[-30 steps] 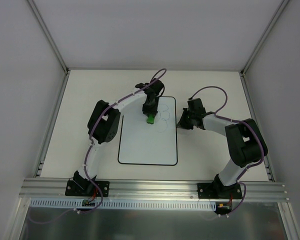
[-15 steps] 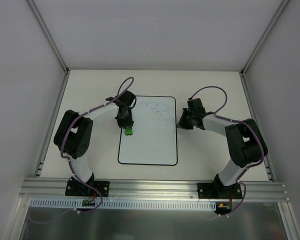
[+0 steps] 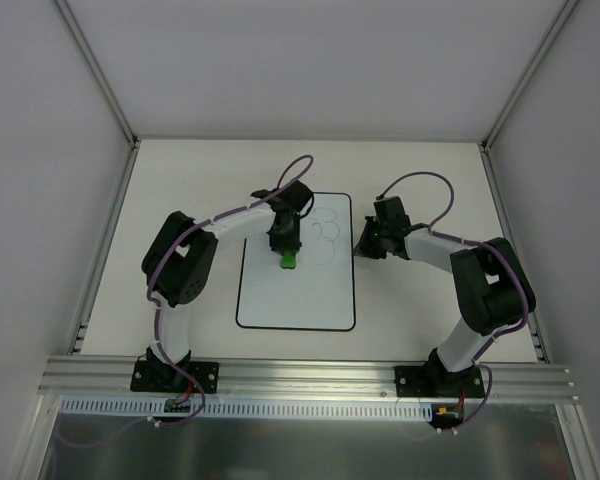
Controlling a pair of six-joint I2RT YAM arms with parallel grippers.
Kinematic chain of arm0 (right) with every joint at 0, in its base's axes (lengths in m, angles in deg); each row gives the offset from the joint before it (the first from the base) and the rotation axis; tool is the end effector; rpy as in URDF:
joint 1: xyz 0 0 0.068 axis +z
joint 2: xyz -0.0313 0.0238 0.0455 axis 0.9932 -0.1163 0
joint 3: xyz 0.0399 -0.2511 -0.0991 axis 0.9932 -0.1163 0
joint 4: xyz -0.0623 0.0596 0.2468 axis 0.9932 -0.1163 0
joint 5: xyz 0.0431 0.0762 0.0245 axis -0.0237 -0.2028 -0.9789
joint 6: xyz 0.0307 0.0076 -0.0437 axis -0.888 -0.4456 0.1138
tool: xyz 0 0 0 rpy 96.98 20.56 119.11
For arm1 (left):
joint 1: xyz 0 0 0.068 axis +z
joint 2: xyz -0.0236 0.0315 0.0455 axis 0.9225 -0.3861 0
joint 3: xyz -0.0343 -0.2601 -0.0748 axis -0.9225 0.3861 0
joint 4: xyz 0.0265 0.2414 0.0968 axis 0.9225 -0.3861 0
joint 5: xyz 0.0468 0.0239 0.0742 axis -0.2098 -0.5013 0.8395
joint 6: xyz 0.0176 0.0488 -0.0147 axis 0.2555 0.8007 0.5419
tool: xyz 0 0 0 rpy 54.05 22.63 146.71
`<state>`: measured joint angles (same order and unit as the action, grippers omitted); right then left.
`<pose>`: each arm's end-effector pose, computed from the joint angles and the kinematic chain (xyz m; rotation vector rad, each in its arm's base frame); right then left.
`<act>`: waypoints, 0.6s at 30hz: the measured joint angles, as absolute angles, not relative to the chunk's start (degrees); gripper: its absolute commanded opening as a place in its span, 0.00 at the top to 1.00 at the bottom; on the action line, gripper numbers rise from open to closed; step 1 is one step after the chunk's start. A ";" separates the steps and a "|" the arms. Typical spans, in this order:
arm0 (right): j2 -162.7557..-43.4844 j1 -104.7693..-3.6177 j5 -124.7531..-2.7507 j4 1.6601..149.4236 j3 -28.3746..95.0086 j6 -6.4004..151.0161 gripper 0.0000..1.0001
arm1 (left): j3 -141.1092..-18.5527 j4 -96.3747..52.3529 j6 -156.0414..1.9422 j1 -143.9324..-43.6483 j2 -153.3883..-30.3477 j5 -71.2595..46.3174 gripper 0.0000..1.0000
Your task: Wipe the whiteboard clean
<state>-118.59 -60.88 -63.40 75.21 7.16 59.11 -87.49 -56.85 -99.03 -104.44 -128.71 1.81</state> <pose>0.3070 0.1315 0.1560 -0.1122 2.4568 0.4877 0.3249 -0.2416 0.1779 0.0538 2.7187 -0.2299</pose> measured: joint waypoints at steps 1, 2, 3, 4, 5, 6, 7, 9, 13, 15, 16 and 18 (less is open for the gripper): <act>-118.53 -60.86 -63.27 75.16 7.16 59.16 0.99 | -89.79 -56.74 -99.01 -105.68 -130.41 1.20 1.00; -118.50 -60.82 -63.05 75.12 7.16 59.22 0.99 | -91.95 -56.80 -98.99 -106.82 -131.96 0.78 1.00; -118.42 -60.82 -62.83 75.03 7.16 59.27 0.99 | -93.59 -56.74 -98.99 -107.74 -133.08 0.46 1.00; -118.40 -60.77 -62.72 74.97 7.16 59.29 0.99 | -95.03 -56.56 -98.99 -108.61 -134.13 0.13 1.00; -118.33 -60.77 -62.57 74.90 7.16 59.31 0.98 | -96.08 -56.52 -98.99 -109.25 -134.81 0.00 1.00; -118.24 -60.77 -62.46 74.77 7.16 59.42 0.98 | -96.63 -56.43 -99.01 -109.70 -135.18 -0.22 1.00; -118.18 -60.77 -62.33 74.60 7.16 59.59 0.96 | -96.87 -56.34 -99.01 -109.99 -135.31 -0.22 0.98; -117.94 -60.77 -62.11 74.22 7.07 59.88 0.95 | -96.87 -56.34 -99.12 -110.08 -135.27 -0.33 0.84; -117.59 -60.60 -61.70 73.81 6.96 60.36 0.90 | -96.78 -56.43 -99.53 -110.08 -134.92 -0.70 0.59; -117.37 -60.56 -61.39 73.24 6.96 60.71 0.86 | -96.76 -56.93 -99.80 -110.08 -134.81 -0.70 0.44; -117.24 -60.51 -61.26 72.85 6.96 60.84 0.85 | -96.78 -57.15 -99.86 -110.08 -134.72 -0.70 0.40; -116.95 -60.49 -60.95 72.06 6.96 61.41 0.81 | -96.78 -57.74 -100.23 -110.08 -134.30 -0.64 0.33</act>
<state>-116.95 -60.49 -60.95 72.06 6.96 61.41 -96.78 -57.74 -100.23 -110.08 -134.30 -0.64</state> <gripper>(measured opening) 0.163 0.606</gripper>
